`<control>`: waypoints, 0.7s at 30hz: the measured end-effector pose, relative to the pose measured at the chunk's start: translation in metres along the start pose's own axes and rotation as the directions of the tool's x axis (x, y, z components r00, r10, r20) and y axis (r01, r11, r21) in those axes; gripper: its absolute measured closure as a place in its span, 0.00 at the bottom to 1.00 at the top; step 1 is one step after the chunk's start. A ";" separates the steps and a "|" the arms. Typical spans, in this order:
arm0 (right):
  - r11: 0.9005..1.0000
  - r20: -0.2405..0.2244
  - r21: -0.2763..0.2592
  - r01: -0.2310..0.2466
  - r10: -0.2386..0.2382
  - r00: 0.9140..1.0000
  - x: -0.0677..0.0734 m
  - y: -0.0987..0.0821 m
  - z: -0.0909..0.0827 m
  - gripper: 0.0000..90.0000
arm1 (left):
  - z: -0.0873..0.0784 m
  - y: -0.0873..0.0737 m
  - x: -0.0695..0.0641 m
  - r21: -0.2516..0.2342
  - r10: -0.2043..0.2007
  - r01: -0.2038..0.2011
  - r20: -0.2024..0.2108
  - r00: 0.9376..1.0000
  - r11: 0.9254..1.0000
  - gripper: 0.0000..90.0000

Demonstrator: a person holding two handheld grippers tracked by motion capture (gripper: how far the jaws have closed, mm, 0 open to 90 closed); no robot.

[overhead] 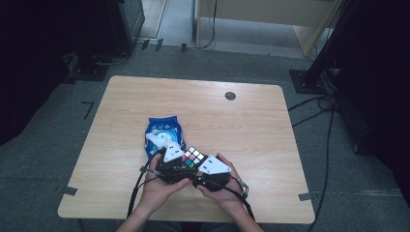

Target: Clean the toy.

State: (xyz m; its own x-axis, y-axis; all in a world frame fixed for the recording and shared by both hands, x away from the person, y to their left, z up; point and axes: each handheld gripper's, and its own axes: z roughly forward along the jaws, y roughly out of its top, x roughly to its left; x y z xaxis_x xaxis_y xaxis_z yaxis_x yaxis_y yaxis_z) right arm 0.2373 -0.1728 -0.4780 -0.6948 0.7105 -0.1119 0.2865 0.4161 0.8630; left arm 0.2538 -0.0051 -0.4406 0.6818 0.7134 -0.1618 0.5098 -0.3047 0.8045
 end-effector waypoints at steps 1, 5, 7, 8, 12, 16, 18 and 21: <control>1.000 0.001 -0.006 0.006 -0.006 1.000 0.000 0.000 -0.001 0.39 | -0.001 0.000 0.000 0.002 0.007 -0.007 0.004 1.000 1.000 0.37; 0.999 0.001 -0.029 0.013 -0.013 1.000 0.001 0.001 -0.003 0.39 | -0.003 0.001 0.004 -0.006 -0.012 0.012 0.030 0.999 1.000 0.38; 0.999 -0.001 -0.035 0.014 -0.014 1.000 0.001 0.001 -0.003 0.39 | -0.004 0.001 0.006 -0.006 -0.028 0.028 0.044 0.999 1.000 0.38; 0.999 0.000 -0.039 0.016 -0.016 1.000 0.001 0.000 -0.003 0.39 | -0.004 0.001 0.007 -0.006 -0.030 0.030 0.048 0.998 1.000 0.38; 0.997 -0.002 -0.069 0.020 -0.021 1.000 0.001 -0.002 -0.002 0.38 | -0.006 0.001 0.008 -0.013 -0.031 0.032 0.051 0.998 0.999 0.38; 0.996 0.002 -0.084 0.037 -0.037 0.999 0.001 -0.003 -0.003 0.38 | -0.007 0.001 0.010 -0.019 -0.036 0.037 0.061 0.998 0.999 0.38; 0.995 0.002 -0.085 0.043 -0.043 0.999 0.001 -0.003 -0.003 0.38 | -0.008 0.002 0.011 -0.025 -0.047 0.049 0.067 0.997 0.999 0.38; 0.995 0.006 -0.081 0.055 -0.055 0.998 0.001 -0.003 -0.003 0.39 | -0.009 0.002 0.013 -0.019 -0.055 0.057 0.078 0.995 0.998 0.38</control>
State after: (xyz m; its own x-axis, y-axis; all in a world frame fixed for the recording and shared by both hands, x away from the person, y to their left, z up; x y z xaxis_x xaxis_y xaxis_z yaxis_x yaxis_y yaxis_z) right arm 0.2333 -0.1750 -0.4793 -0.7056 0.6899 -0.1620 0.1931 0.4072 0.8927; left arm 0.2589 0.0087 -0.4362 0.6914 0.6778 -0.2502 0.5380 -0.2519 0.8044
